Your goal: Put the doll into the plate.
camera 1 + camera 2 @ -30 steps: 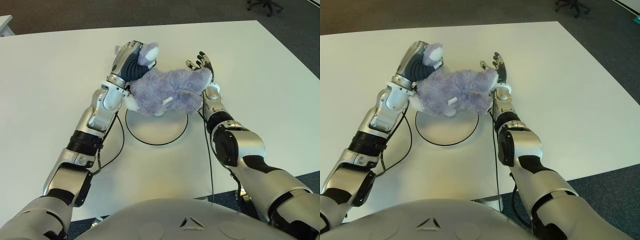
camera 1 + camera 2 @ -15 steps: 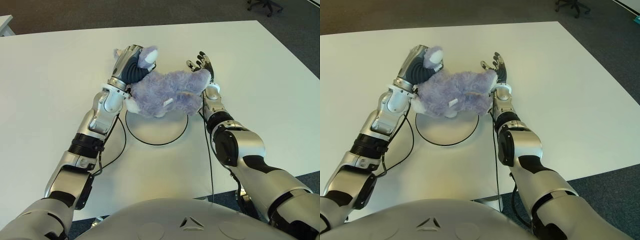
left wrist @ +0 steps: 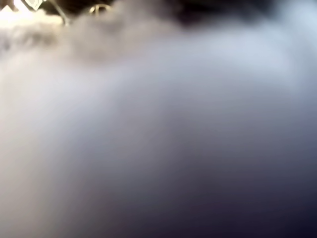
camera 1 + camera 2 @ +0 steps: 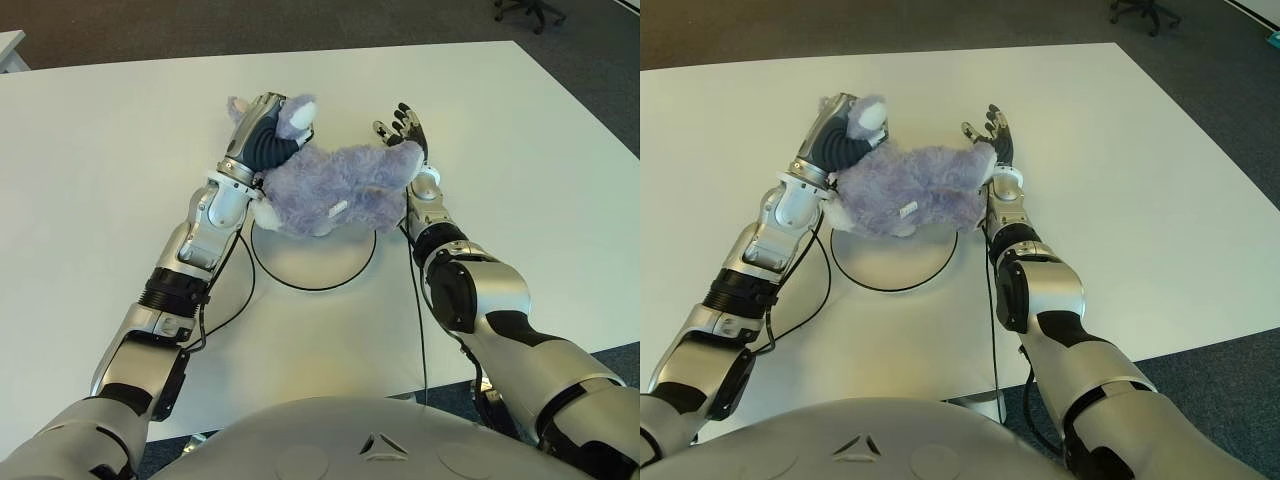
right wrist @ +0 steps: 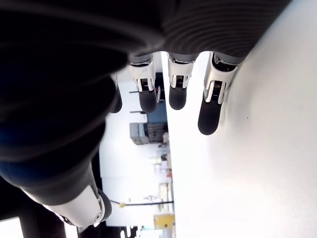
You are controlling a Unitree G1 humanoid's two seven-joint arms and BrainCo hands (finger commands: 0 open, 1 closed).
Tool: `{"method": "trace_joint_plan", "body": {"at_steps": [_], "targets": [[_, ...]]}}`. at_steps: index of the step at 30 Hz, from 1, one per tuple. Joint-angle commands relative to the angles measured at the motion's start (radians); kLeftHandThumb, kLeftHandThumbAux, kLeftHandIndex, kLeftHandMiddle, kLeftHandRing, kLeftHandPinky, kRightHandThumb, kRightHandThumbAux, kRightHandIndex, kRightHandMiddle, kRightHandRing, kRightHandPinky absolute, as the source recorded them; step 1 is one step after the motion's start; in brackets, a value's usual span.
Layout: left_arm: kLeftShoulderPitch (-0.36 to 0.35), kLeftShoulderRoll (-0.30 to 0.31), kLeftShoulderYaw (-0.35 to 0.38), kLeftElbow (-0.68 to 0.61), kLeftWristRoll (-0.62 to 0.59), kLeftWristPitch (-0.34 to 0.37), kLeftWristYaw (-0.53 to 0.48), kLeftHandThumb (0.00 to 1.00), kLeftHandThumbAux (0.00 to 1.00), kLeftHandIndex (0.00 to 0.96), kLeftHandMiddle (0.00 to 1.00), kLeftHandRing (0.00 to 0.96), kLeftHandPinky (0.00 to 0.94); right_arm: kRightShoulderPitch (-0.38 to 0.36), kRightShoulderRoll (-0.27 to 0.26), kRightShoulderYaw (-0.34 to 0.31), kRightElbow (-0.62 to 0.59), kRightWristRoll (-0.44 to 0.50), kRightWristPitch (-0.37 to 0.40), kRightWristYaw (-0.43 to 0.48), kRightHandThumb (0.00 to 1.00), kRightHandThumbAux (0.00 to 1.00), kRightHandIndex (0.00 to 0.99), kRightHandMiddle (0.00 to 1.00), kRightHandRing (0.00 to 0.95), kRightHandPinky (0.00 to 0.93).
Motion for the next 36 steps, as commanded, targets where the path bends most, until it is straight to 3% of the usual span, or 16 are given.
{"method": "trace_joint_plan", "body": {"at_steps": [1, 18, 25, 36], "targets": [[0.023, 0.005, -0.001, 0.022, -0.007, -0.026, -0.009, 0.789, 0.677, 0.870, 0.930, 0.906, 0.894, 0.059, 0.011, 0.000, 0.041, 0.005, 0.052, 0.001, 0.352, 0.791, 0.058, 0.005, 0.000, 0.000], [0.059, -0.001, 0.009, 0.002, -0.120, -0.049, -0.100, 0.758, 0.674, 0.794, 0.873, 0.880, 0.889, 0.060, 0.013, 0.003, 0.040, 0.005, 0.050, -0.001, 0.357, 0.794, 0.049, 0.003, 0.000, 0.000], [0.082, -0.002, 0.015, -0.015, -0.215, -0.054, -0.177, 0.818, 0.647, 0.765, 0.844, 0.855, 0.874, 0.061, 0.013, 0.005, 0.040, 0.003, 0.050, -0.004, 0.341, 0.788, 0.053, 0.006, 0.000, 0.000], [0.108, -0.002, 0.017, -0.042, -0.237, -0.038, -0.216, 0.821, 0.618, 0.717, 0.813, 0.832, 0.834, 0.063, 0.014, 0.009, 0.040, 0.002, 0.049, -0.004, 0.325, 0.789, 0.050, 0.005, 0.000, 0.000]]}}
